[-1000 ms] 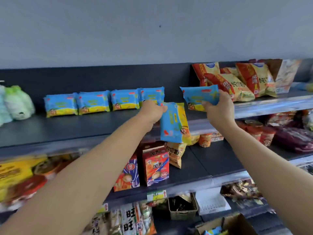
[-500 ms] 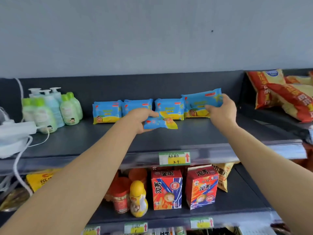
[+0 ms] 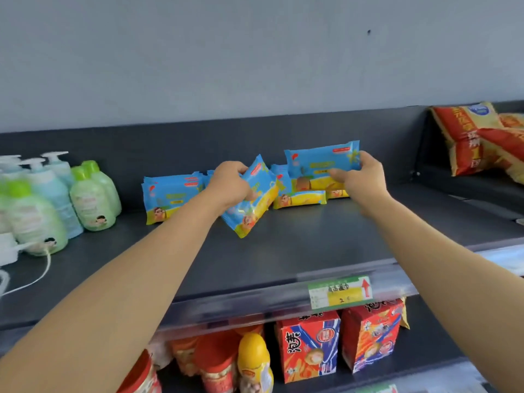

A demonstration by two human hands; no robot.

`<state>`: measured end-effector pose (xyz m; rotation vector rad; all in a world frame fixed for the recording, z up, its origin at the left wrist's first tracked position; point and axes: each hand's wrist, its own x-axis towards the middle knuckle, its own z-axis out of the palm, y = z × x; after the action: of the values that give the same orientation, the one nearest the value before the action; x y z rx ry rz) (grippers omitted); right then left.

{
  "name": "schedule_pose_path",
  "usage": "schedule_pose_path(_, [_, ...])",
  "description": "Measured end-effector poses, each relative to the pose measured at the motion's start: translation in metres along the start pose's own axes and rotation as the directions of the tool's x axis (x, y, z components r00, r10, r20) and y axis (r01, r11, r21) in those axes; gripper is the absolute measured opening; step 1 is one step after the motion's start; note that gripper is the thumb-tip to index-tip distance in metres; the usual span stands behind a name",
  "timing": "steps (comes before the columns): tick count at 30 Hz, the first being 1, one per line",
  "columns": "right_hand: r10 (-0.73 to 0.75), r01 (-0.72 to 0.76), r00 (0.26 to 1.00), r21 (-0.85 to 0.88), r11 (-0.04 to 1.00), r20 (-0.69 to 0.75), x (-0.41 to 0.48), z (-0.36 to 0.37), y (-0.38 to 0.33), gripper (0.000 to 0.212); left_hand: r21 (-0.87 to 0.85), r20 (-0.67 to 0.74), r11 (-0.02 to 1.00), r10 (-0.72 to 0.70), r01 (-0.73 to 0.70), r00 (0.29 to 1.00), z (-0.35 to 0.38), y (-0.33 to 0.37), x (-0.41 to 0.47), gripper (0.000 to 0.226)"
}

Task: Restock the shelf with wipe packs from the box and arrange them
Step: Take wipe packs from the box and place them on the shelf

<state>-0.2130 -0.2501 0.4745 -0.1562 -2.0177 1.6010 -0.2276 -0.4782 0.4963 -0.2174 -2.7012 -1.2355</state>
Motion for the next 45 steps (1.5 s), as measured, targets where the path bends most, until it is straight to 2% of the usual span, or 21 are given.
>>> schedule_pose_path(5, [0.087, -0.089, 0.980, 0.004, 0.996, 0.182, 0.000, 0.070, -0.007, 0.048, 0.249, -0.089, 0.968, 0.003, 0.019, 0.996, -0.055, -0.041, 0.004, 0.036])
schedule_pose_path(8, [0.169, -0.184, 0.954, 0.038, 0.982, 0.249, -0.006, 0.103, -0.006, 0.071, 0.349, -0.106, 0.934, -0.035, 0.070, 0.994, -0.078, -0.063, 0.004, 0.044])
schedule_pose_path(13, [0.255, -0.256, 0.922, -0.035, 0.966, 0.292, -0.012, 0.136, 0.006, 0.082, 0.446, -0.070, 0.892, -0.051, 0.077, 0.996, -0.088, -0.094, 0.008, 0.051])
schedule_pose_path(16, [0.274, -0.255, 0.913, -0.101, 0.962, 0.303, -0.012, 0.143, 0.009, 0.081, 0.475, -0.044, 0.879, -0.013, 0.033, 0.999, -0.090, -0.100, 0.014, 0.051])
schedule_pose_path(18, [0.258, -0.203, 0.915, -0.200, 0.959, 0.309, -0.012, 0.145, 0.009, 0.078, 0.482, -0.028, 0.876, 0.010, 0.005, 1.000, -0.090, -0.102, 0.018, 0.052])
schedule_pose_path(21, [0.222, -0.094, 0.929, -0.394, 0.914, 0.294, -0.011, 0.146, 0.006, 0.060, 0.532, -0.043, 0.847, 0.041, -0.012, 0.998, -0.089, -0.106, 0.023, 0.054])
schedule_pose_path(24, [0.204, -0.036, 0.931, -0.479, 0.877, 0.303, -0.008, 0.150, 0.009, 0.044, 0.625, -0.068, 0.780, 0.098, -0.034, 0.993, -0.088, -0.111, 0.028, 0.052])
schedule_pose_path(30, [0.143, 0.067, 0.948, -0.621, 0.781, 0.283, -0.009, 0.156, 0.006, 0.044, 0.623, -0.098, 0.778, 0.173, -0.075, 0.980, -0.083, -0.123, 0.033, 0.049])
schedule_pose_path(34, [0.112, 0.113, 0.953, -0.672, 0.732, 0.283, -0.012, 0.157, 0.005, 0.044, 0.644, -0.098, 0.759, 0.197, -0.089, 0.975, -0.078, -0.127, 0.035, 0.050])
schedule_pose_path(40, [0.057, 0.131, 0.970, -0.701, 0.701, 0.238, -0.019, 0.156, 0.005, 0.059, 0.708, -0.106, 0.703, 0.188, -0.059, 0.976, -0.074, -0.126, 0.030, 0.060])
schedule_pose_path(43, [0.046, 0.128, 0.973, -0.689, 0.714, 0.228, -0.019, 0.150, 0.001, 0.053, 0.744, -0.143, 0.668, 0.199, -0.027, 0.970, -0.070, -0.121, 0.021, 0.060])
schedule_pose_path(45, [0.039, 0.139, 0.969, -0.673, 0.726, 0.242, -0.019, 0.145, -0.002, 0.042, 0.759, -0.174, 0.651, 0.226, -0.015, 0.958, -0.067, -0.113, 0.014, 0.054])
